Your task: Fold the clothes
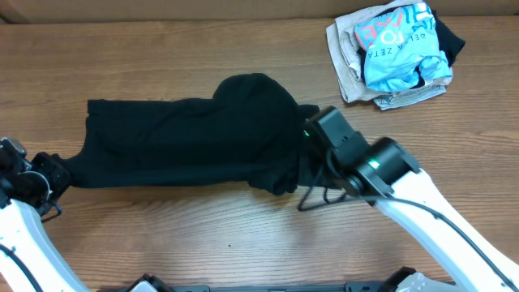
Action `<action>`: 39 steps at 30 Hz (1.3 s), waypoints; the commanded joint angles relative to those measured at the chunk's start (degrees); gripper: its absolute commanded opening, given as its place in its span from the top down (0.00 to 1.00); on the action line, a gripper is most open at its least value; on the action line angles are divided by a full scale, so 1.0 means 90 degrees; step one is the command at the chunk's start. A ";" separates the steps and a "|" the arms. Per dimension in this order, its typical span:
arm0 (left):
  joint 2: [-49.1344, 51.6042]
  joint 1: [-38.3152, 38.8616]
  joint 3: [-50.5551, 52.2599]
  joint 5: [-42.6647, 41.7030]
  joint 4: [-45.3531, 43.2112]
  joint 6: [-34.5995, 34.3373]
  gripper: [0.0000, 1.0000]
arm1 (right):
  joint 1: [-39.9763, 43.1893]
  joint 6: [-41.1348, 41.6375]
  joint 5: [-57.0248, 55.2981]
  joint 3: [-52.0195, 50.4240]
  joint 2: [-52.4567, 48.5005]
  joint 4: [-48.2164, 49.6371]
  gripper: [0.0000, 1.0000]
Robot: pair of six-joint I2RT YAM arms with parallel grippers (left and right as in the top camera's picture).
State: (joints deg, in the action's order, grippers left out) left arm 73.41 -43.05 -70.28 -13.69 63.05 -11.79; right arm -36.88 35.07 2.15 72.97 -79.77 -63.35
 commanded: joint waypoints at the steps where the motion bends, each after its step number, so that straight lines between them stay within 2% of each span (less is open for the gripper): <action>1: 0.0442 0.0153 -0.0024 0.0102 -0.0245 0.0121 0.96 | 0.0066 -0.0260 -0.0304 0.0114 -0.0515 0.0301 0.96; 7: 0.1287 0.0430 -0.0024 0.0138 -0.0760 0.0097 0.96 | 0.0352 -0.0328 -0.0430 0.0109 -0.1348 0.0792 0.96; 13: 0.2285 0.0787 -0.0024 0.0566 -0.1353 -0.0056 0.96 | 0.0695 -0.0935 -0.0427 0.0107 -0.1906 0.1734 0.96; 18: 0.3055 0.0984 -0.0024 0.0571 -0.1855 -0.0214 0.95 | 0.0821 -0.0950 -0.0447 0.0107 -0.2368 0.2225 0.96; 19: 0.3194 0.1013 -0.0024 0.0568 -0.1950 -0.0243 0.91 | 0.0821 -0.0952 -0.0447 0.0107 -0.2446 0.2280 0.96; 25: 0.3670 0.1078 -0.0024 0.0566 -0.2511 -0.0561 0.52 | 0.0821 -0.0959 -0.0454 0.0102 -0.2849 0.2550 0.95; 26: 0.3677 0.1078 -0.0024 0.0566 -0.2572 -0.0568 0.43 | 0.0821 -0.1015 -0.0452 0.0102 -0.2863 0.2601 0.89; 28: 0.3672 0.1078 -0.0032 0.0505 -0.2681 -0.0571 0.27 | 0.0821 -0.1146 -0.0466 0.0102 -0.2866 0.2684 0.67; 30: 0.3665 0.1078 -0.0083 0.0163 -0.2710 -0.0561 0.07 | 0.0823 -0.1149 -0.0469 0.0148 -0.2858 0.2691 0.54; 31: 0.3665 0.1078 -0.0143 -0.0112 -0.2705 -0.0534 0.01 | 0.0823 -0.1214 -0.0464 0.0206 -0.2854 0.2620 0.43; 33: 0.3662 0.1071 -0.0415 -0.0860 -0.2560 -0.0469 0.00 | 0.0823 -0.1285 -0.0444 0.0466 -0.2834 0.2266 0.31; 35: 0.3662 0.1071 -0.0828 -0.1557 -0.2317 -0.0452 0.00 | 0.0821 -0.1479 -0.0386 0.0969 -0.2805 0.1649 0.25; 39: 0.3662 0.1117 -0.1979 -0.2652 -0.1756 -0.0291 0.02 | 0.0821 -0.2108 -0.0168 0.2378 -0.2793 0.0143 0.19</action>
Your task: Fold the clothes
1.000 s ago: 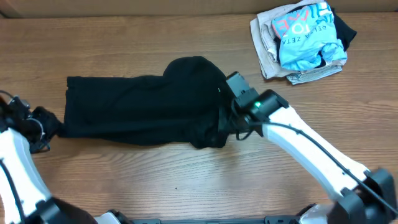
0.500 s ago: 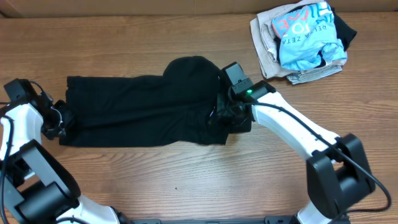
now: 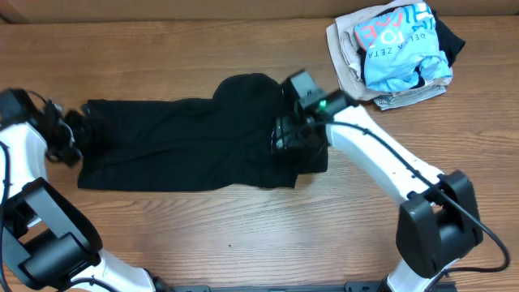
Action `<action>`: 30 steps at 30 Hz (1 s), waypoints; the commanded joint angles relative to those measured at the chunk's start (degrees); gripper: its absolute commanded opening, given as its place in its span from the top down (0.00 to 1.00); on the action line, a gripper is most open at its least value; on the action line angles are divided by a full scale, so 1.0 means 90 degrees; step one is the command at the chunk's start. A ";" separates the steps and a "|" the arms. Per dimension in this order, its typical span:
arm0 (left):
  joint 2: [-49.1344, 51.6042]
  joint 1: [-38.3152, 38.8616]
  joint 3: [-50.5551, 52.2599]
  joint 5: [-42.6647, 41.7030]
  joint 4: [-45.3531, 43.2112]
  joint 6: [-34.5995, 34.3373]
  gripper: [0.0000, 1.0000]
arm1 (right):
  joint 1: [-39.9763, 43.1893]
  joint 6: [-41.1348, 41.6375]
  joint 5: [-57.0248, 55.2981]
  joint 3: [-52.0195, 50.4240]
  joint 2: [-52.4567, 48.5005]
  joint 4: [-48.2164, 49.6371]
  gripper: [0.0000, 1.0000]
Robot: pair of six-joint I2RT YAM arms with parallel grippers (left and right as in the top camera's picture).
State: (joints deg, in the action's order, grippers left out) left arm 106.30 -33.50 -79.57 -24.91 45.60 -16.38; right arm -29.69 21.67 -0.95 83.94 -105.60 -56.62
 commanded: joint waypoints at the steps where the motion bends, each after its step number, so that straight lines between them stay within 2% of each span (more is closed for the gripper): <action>1: 0.0007 0.0083 -0.1222 -0.1506 0.0318 0.0347 0.03 | 0.0022 -0.0767 0.0250 0.1452 0.0078 -0.0891 0.18; 5: 0.0007 0.0362 -0.2346 -0.1299 0.0794 0.1217 0.03 | 0.0022 -0.1207 0.0403 0.2606 0.0078 -0.1962 0.13; 7: 0.0010 0.0588 -0.2686 -0.0491 0.0789 0.1540 0.00 | 0.0022 -0.1292 0.0401 0.2919 0.0078 -0.2227 0.12; 10: 0.0053 0.1032 -0.2815 0.1523 0.0469 0.1698 0.00 | 0.0022 -0.1299 0.0401 0.3021 0.0078 -0.2300 0.12; 13: 0.0381 0.1287 -0.2815 0.2708 0.0197 0.1875 0.00 | 0.0022 -0.1353 0.0396 0.3002 0.0070 -0.2280 0.12; 19: 0.1171 0.1180 -0.2815 0.2822 0.0012 0.1885 0.00 | 0.0022 -0.1421 0.0389 0.3002 0.0070 -0.2217 0.12; 23: 0.1632 0.1178 -0.2815 0.2832 -0.0068 0.1972 0.11 | 0.0022 -0.1418 0.0345 0.3002 0.0070 -0.2096 0.14; 27: 0.1977 0.1190 -0.2815 0.2829 -0.0073 0.1970 0.19 | 0.0022 -0.1416 0.0350 0.3002 0.0070 -0.1943 0.21; 29: 0.2193 0.1188 -0.2815 0.2839 -0.0083 0.1970 0.37 | 0.0022 -0.1416 0.0350 0.3002 0.0066 -0.1885 0.23; 30: 0.2249 0.1188 -0.2815 0.2834 -0.0097 0.1967 0.42 | 0.0022 -0.1416 0.0350 0.3002 0.0049 -0.1882 0.24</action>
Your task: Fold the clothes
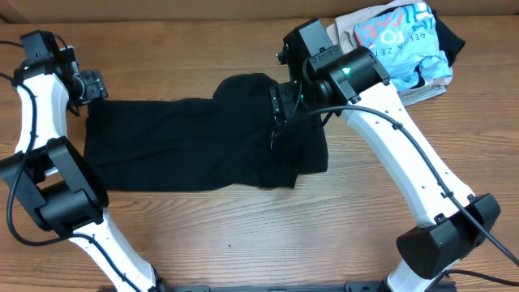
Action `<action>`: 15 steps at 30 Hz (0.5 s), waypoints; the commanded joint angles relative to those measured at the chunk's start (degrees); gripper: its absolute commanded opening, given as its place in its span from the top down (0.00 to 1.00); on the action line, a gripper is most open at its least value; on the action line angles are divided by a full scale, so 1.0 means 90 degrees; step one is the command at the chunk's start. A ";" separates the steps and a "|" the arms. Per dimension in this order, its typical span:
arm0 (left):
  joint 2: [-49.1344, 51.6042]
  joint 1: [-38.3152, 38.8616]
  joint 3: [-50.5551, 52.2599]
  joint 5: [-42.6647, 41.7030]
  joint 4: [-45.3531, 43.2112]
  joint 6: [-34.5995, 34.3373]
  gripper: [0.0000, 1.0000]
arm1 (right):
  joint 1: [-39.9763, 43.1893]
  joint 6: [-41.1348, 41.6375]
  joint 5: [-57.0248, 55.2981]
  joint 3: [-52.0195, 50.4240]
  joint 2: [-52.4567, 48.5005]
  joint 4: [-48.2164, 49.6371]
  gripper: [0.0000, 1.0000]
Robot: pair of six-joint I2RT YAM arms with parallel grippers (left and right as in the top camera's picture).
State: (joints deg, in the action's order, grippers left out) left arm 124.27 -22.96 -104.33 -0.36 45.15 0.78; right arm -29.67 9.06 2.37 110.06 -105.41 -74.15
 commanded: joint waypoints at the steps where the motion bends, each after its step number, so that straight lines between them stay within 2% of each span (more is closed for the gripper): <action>1: 0.0345 0.0017 -0.0063 0.0107 -0.0078 0.0058 0.43 | 0.0019 -0.0015 -0.0017 0.0100 0.0010 0.0056 0.25; 15: 0.0971 0.0012 -0.0061 0.0107 -0.0469 0.0061 0.43 | 0.0019 0.0015 -0.0015 -0.0408 -0.0083 0.0187 0.27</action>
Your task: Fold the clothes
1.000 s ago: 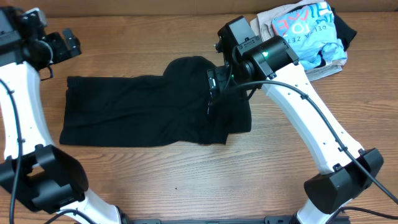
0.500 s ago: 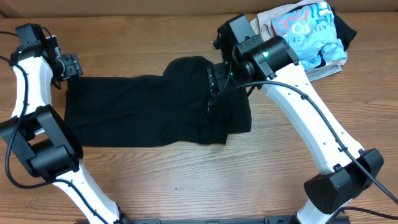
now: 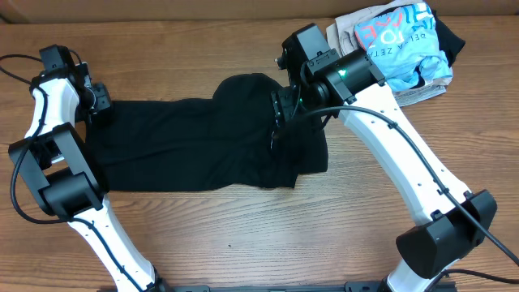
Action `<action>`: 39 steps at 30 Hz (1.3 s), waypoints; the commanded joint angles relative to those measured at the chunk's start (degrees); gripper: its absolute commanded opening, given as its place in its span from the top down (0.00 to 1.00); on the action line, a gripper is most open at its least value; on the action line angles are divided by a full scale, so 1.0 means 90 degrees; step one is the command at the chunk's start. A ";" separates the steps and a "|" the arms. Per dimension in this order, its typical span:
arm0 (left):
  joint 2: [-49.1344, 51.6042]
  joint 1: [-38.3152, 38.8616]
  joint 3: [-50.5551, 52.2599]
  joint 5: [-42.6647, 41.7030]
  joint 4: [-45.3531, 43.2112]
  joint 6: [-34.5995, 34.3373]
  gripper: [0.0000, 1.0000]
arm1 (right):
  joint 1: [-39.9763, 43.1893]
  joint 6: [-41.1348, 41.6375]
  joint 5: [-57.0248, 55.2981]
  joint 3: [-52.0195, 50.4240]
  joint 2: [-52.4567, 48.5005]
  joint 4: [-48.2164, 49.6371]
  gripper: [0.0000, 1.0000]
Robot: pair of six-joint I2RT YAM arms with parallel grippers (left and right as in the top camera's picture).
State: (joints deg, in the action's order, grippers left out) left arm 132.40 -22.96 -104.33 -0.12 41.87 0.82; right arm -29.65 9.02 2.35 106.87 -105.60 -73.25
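Note:
A black garment [image 3: 186,142] lies spread flat across the middle of the wooden table [image 3: 243,235], with a rounded bulge on its far edge. My left gripper [image 3: 98,99] is at the garment's far left corner and touches the cloth edge. My right gripper [image 3: 280,109] hangs over the right part of the garment, just right of the bulge. Its dark fingers blend into the black cloth. Neither view angle shows how the jaws of either gripper stand.
A pile of other clothes [image 3: 393,49], light blue with red lettering on beige and black pieces, sits at the far right corner. The right arm's white links run from the near right edge over the table.
My left gripper has moved slightly nearer and to the right, onto the garment's far left corner. The right gripper and the garment look almost unchanged.
Both grippers were first at the garment's near corners, a sleeve trailing out at the near left. Then both were halfway up the cloth, the left edge bunched. Then they stood at its far side, the left edge straight, as now.

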 commanded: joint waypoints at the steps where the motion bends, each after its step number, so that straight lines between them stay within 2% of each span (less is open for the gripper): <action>1: 0.0068 0.0012 -0.0061 0.0080 -0.0129 0.0056 0.44 | 0.0017 0.0019 -0.0012 -0.0053 -0.0066 0.0119 0.27; 5: 0.0097 0.0019 -0.0061 0.0046 -0.0158 0.0058 0.53 | 0.0017 0.0022 -0.0012 -0.0053 -0.0092 0.0321 0.28; 10: 0.0124 0.0017 0.0007 0.0083 -0.0134 0.0056 0.55 | 0.0017 0.0039 -0.0017 -0.0058 -0.0092 0.0464 0.28; 14: 0.0124 0.0012 0.0007 0.0083 -0.0160 0.0058 0.75 | 0.0019 0.0036 -0.0032 -0.0058 -0.0092 0.0515 0.28; 16: 0.0124 0.0012 0.0007 0.0083 -0.0160 0.0056 0.79 | 0.0017 0.0039 -0.0092 -0.0058 -0.0095 0.0578 0.28; 19: 0.0124 0.0012 0.0007 0.0083 -0.0163 0.0058 0.80 | 0.0017 0.0039 -0.0136 -0.0058 -0.0095 0.0736 0.28; 23: 0.0129 0.0012 0.0010 0.0083 -0.0160 0.0056 0.96 | 0.0017 0.0039 -0.0134 -0.0058 -0.0095 0.0879 0.28; 34: 0.0126 0.0012 -0.0017 0.0066 -0.0168 0.0053 0.96 | 0.0017 0.0039 -0.0136 -0.0058 -0.0100 0.0896 0.28; 35: 0.0126 0.0012 -0.0022 0.0063 -0.0177 0.0053 0.82 | 0.0017 0.0039 -0.0136 -0.0058 -0.0100 0.0896 0.28; 36: 0.0126 0.0010 -0.0022 0.0063 -0.0185 0.0053 0.36 | 0.0017 0.0039 -0.0136 -0.0058 -0.0100 0.0896 0.28; 38: 0.0129 0.0012 -0.0019 0.0066 -0.0185 0.0056 0.22 | 0.0017 0.0039 -0.0134 -0.0058 -0.0100 0.0891 0.28; 39: 0.0129 0.0012 -0.0019 0.0066 -0.0189 0.0058 0.19 | 0.0017 0.0039 -0.0134 -0.0058 -0.0100 0.0889 0.28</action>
State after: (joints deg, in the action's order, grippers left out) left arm 132.44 -22.96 -104.33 -0.12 40.58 1.50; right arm -29.65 9.02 1.85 106.43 -106.06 -65.54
